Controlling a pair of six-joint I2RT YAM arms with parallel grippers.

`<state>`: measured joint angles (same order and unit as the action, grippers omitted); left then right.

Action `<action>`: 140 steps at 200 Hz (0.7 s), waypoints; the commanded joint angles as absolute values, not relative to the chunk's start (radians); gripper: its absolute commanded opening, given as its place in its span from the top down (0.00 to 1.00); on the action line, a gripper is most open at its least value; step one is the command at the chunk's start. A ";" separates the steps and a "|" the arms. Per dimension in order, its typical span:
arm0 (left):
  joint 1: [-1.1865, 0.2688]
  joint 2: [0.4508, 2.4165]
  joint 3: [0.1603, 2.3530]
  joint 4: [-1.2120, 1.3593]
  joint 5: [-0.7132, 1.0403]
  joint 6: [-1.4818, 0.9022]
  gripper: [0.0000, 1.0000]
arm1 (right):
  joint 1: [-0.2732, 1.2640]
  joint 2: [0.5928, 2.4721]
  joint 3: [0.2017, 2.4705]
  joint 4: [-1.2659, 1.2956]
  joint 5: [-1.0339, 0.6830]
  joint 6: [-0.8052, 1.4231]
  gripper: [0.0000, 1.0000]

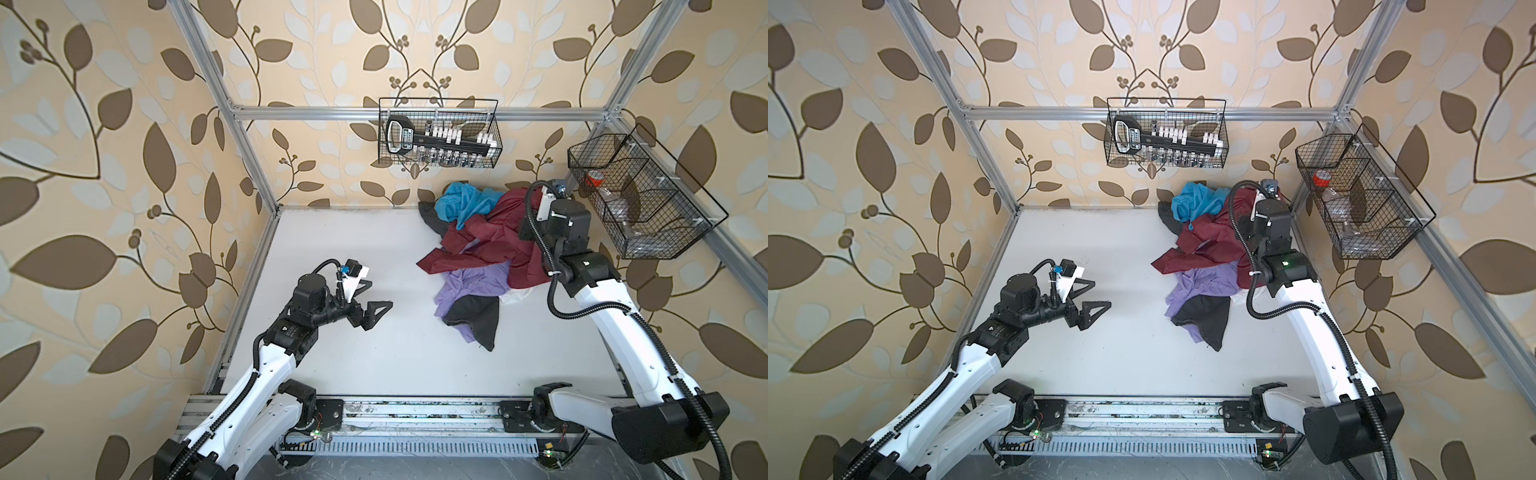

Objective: Pick out a specific cloth from the pile
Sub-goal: 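Lift the maroon shirt high with the right gripper, pulling it from the pile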

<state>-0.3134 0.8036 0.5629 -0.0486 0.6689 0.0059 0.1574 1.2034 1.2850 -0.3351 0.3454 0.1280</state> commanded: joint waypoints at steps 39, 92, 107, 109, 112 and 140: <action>-0.327 0.782 0.553 -0.029 0.658 0.031 0.01 | 0.158 1.131 1.405 -0.340 0.409 0.106 1.00; -0.328 0.775 0.550 -0.031 0.652 0.032 0.01 | 0.161 1.076 1.502 -0.310 0.367 0.106 1.00; -0.328 0.773 0.551 -0.031 0.649 0.032 0.01 | 0.161 1.063 1.529 -0.295 0.335 0.109 1.00; -0.329 0.773 0.551 -0.031 0.649 0.032 0.01 | 0.161 1.061 1.532 -0.292 0.329 0.110 1.00; -0.330 0.773 0.551 -0.031 0.648 0.031 0.01 | 0.161 1.059 1.535 -0.288 0.322 0.110 1.00; -0.330 0.772 0.551 -0.031 0.643 0.032 0.01 | 0.163 1.045 1.579 -0.254 0.191 0.114 1.00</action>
<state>-0.3218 0.7891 0.5537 -0.0494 0.6464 0.0162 0.1577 1.0679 1.5208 -0.3351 0.3149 0.1112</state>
